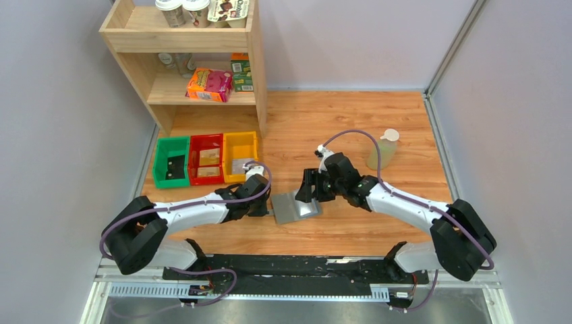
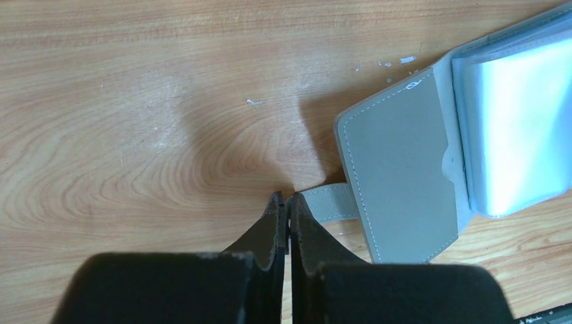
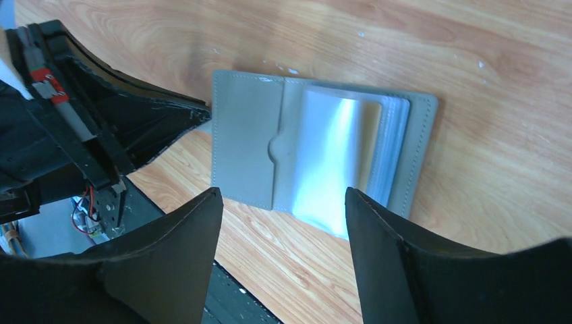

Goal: Take the credit cards out of the card holder
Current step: Open the card holder at the center of the board.

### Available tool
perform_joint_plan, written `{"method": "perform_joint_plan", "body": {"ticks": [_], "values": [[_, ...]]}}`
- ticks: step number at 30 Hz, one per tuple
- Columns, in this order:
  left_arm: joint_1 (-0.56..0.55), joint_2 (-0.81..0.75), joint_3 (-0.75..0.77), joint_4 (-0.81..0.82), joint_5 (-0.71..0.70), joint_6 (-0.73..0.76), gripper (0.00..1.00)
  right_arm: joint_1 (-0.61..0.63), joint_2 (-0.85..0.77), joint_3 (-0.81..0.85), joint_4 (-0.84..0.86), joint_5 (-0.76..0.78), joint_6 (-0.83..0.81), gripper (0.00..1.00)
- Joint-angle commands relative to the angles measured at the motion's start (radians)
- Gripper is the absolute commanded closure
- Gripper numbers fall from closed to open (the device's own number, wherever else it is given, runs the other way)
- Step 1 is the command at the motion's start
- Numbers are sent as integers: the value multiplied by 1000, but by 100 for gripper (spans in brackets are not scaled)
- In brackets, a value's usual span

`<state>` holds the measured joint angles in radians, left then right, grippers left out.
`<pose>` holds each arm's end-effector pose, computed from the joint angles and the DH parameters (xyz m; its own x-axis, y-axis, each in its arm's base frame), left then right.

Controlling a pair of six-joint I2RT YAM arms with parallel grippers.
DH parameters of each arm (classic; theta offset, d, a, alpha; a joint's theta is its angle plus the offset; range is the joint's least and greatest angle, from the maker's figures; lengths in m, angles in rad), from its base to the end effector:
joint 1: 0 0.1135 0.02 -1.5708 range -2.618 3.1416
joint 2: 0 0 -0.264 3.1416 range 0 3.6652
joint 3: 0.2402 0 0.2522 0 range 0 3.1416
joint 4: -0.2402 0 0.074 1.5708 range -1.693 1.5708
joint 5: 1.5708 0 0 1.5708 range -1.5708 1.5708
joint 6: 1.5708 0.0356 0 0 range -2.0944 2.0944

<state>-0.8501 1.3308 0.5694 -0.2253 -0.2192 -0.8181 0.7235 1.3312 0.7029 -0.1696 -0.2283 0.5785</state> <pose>0.1615 -0.1722 0.1536 -0.8538 -0.1074 -0.5094 0.0455 0.9594 -0.2785 0.1945 0.1826 0.1967 -0.8666 -0.0548 -0.4960 -0.3457 0.7828 0.5174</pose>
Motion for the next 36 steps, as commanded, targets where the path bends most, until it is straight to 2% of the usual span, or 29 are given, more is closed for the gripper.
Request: {"method": "perform_joint_plan", "body": {"ticks": [1, 22, 36], "values": [[2, 8, 15, -5, -9, 36, 100, 4, 28, 49, 58, -23, -16, 32], [2, 8, -3, 32, 12, 20, 100, 5, 138, 60, 102, -10, -6, 25], [2, 7, -11, 57, 37, 8, 100, 30, 160, 75, 117, -49, 7, 25]]}}
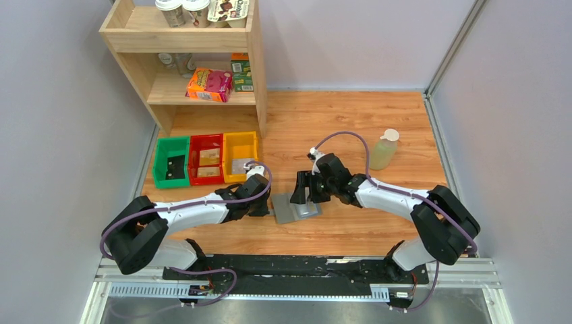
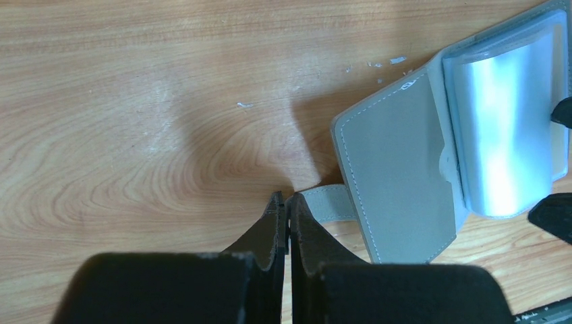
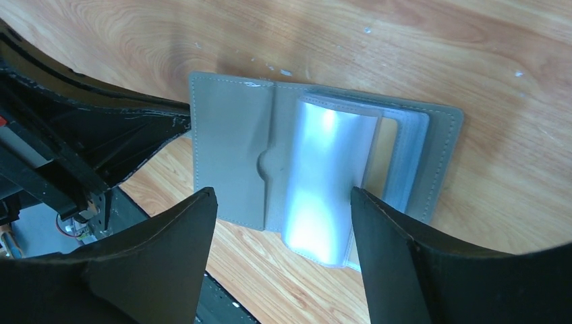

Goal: Take the credit cards out of the card holder
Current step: Open the card holder at the center of the board.

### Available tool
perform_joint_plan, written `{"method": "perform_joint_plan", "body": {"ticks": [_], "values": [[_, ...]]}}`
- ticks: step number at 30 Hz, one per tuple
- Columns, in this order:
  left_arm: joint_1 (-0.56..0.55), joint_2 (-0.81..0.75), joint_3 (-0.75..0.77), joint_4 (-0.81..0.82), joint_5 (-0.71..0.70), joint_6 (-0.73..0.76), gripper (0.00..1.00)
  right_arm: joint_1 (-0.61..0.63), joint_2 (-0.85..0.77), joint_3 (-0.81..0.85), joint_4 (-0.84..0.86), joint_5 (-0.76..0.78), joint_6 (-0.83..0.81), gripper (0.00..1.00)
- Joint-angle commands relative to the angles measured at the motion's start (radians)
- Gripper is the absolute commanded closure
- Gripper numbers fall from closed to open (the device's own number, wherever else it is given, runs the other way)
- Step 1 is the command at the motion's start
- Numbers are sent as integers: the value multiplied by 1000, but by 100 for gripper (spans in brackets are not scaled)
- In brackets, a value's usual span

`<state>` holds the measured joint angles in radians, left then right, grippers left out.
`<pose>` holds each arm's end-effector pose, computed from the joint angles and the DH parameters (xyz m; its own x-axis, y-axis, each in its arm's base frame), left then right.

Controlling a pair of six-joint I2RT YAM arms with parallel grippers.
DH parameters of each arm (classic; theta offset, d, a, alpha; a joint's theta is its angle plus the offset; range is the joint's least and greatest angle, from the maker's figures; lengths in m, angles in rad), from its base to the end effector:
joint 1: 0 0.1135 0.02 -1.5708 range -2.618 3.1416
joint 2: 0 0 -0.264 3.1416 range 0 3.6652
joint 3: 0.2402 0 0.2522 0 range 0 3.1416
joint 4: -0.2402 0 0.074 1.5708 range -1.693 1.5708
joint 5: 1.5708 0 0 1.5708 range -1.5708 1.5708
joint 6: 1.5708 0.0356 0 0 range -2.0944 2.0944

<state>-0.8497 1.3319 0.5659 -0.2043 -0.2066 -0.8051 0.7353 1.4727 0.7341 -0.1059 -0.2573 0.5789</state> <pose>0.1621 -0.1733 0.1536 -0.8523 -0.0991 -0.5136 0.0638 0.9549 -0.2901 0.2073 0.1997 0.1746 -0.8876 -0.0894 -0.4518 -0.3446 0.7799 0.5226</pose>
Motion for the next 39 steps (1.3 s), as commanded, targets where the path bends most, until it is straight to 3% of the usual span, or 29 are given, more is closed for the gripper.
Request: {"method": "perform_joint_plan", "body": {"ticks": [1, 11, 24, 30, 34, 36, 39], "values": [[1, 7, -9, 40, 27, -6, 100, 19, 21, 42, 61, -25, 13, 25], [1, -17, -57, 112, 56, -46, 100, 61, 24, 54, 155, -137, 88, 27], [1, -270, -153, 69, -37, -94, 98, 168, 155, 151, 114, -103, 78, 25], [1, -422, -163, -16, -63, -97, 88, 182, 124, 228, -15, -54, 19, 22], [1, -471, -124, -95, -62, -86, 78, 180, 29, 255, -142, 84, -31, 15], [1, -485, -101, -130, -57, -83, 72, 181, -9, 257, -218, 176, -47, 12], [1, -499, -66, -170, -51, -72, 54, 153, -43, 229, -239, 202, -39, 12]]}}
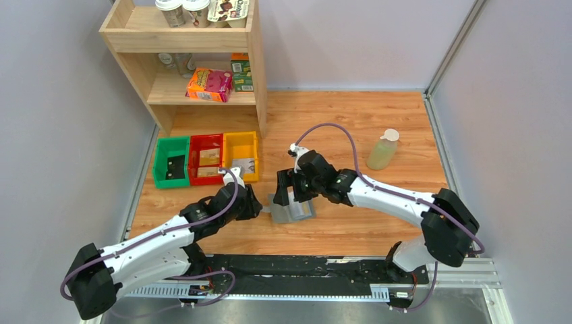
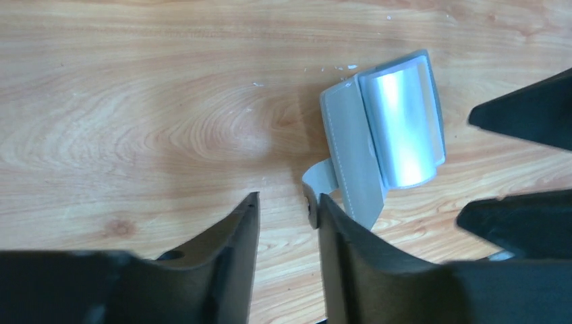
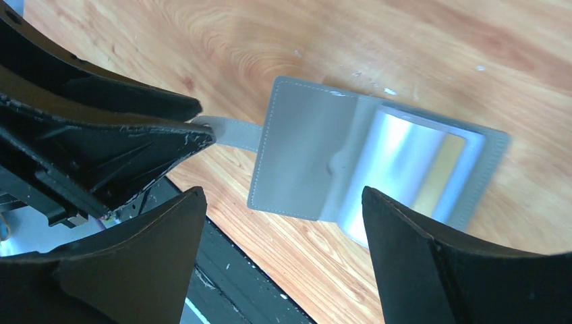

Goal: Take the credit cards out of the card holder
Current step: Open the card holder at the center of the board.

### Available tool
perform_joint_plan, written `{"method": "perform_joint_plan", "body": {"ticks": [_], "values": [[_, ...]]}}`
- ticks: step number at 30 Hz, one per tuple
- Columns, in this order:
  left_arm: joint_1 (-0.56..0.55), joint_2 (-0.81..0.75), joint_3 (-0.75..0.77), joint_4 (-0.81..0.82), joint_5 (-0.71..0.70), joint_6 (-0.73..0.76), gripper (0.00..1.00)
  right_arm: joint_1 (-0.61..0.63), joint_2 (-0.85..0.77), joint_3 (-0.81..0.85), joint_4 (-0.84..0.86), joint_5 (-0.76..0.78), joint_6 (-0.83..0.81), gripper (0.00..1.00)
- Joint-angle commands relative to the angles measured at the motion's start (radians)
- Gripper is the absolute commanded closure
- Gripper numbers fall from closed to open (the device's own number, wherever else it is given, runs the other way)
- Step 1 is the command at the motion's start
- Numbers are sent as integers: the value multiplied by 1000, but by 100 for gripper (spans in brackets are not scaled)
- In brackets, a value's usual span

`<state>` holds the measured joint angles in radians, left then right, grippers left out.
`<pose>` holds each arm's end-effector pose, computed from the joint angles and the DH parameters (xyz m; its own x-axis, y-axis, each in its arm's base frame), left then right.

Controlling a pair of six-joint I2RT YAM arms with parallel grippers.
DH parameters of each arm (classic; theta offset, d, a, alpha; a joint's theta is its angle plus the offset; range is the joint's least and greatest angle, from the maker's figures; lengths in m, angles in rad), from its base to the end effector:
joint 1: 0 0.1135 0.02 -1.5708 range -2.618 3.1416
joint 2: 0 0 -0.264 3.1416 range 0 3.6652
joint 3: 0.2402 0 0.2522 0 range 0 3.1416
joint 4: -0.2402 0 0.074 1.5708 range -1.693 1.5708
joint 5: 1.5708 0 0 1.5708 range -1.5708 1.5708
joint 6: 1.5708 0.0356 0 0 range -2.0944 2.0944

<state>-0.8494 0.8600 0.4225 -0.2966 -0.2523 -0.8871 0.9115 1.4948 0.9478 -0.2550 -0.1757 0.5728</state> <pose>0.1226 -0.1260 0.1915 -0.7483 -0.2859 -0.5986 0.0390 0.8818 -0.4699 0.1888 0.2537 0.2222 -0.8322 -0.2026 -0.5162 -0.4780 0.7341 0.4824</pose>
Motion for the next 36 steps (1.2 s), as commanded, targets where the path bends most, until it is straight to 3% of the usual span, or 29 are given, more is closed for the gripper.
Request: {"method": "perform_joint_plan", "body": {"ticks": [1, 4, 7, 16, 19, 26, 36], "values": [[1, -27, 99, -90, -8, 10, 50, -32, -70, 3, -83, 111, -25, 13], [1, -22, 145, -128, 11, 17, 44, -49, -70, -30, -58, 94, -8, 16], [1, -1, 208, -133, 65, 19, 54, -53, -56, -53, -21, 71, 10, 20], [1, 203, 344, -33, 235, 31, 66, -74, 25, -78, 40, 73, 50, 27], [1, 272, 341, 16, 272, 23, 73, -76, 45, -86, 52, 70, 56, 28], [1, 369, 218, 88, 213, -16, 88, -76, 70, -96, 82, 28, 56, 29], [3, 438, 90, 158, 177, -58, 93, -77, 91, -81, 103, -30, 55, 29]]}}
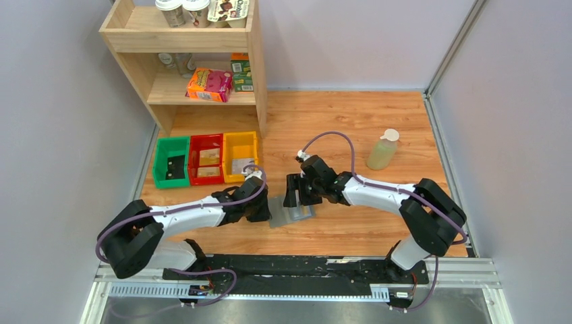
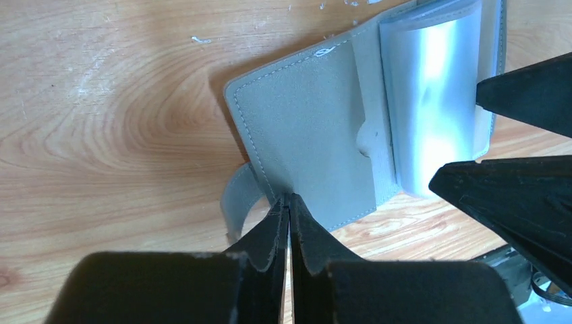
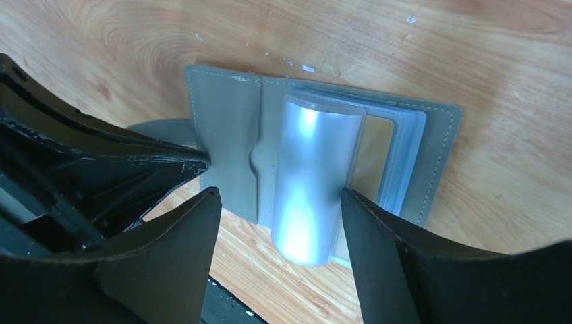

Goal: Take the credit cards out of the card holder
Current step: Open the card holder at the center of the board.

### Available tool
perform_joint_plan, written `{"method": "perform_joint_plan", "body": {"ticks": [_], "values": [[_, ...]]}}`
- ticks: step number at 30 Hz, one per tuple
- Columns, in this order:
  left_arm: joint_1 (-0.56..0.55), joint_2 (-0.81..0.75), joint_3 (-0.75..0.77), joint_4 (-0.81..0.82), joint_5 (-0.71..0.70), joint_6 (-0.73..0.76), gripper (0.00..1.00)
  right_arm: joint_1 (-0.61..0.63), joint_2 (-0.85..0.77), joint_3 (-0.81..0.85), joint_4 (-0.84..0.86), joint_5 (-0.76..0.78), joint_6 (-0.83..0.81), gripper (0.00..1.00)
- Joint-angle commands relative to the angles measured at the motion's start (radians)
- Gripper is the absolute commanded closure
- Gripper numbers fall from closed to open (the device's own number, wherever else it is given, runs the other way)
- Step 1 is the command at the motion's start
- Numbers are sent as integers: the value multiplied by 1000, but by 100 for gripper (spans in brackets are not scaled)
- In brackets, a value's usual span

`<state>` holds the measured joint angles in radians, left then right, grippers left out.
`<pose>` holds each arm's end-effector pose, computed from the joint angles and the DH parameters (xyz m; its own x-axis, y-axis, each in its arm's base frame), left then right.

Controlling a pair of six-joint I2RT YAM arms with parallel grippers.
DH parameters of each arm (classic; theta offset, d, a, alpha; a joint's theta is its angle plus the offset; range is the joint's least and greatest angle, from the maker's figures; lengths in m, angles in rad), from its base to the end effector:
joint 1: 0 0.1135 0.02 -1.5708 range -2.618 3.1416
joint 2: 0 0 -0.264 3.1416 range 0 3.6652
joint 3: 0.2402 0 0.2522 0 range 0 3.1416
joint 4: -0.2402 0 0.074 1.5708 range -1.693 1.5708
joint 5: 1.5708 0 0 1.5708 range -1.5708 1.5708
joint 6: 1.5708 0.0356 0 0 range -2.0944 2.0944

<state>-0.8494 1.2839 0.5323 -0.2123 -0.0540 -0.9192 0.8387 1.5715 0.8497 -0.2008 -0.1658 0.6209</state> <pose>0.1518 -0.1697 0.1533 -0.9090 -0.1687 -0.3811 0.0111 0.9044 -0.4266 0.2026 0.2342 0.1737 -0.8989 -0.1418 -0.4145 -0.3408 0.8209 0.4583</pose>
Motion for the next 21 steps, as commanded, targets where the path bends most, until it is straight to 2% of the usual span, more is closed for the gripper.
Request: {"method": "perform_joint_plan", "body": {"ticks": [1, 9, 15, 21], "values": [[3, 15, -35, 86, -21, -30, 94, -3, 13, 17, 57, -52, 8, 29], [4, 26, -163, 270, 5, -145, 95, 0, 18, 20, 133, -167, 26, 30], [4, 20, -184, 307, 11, -152, 95, 10, 33, 35, 169, -218, 34, 29], [6, 8, -190, 314, 3, -153, 95, 13, 3, 64, 106, -181, 8, 29]]}}
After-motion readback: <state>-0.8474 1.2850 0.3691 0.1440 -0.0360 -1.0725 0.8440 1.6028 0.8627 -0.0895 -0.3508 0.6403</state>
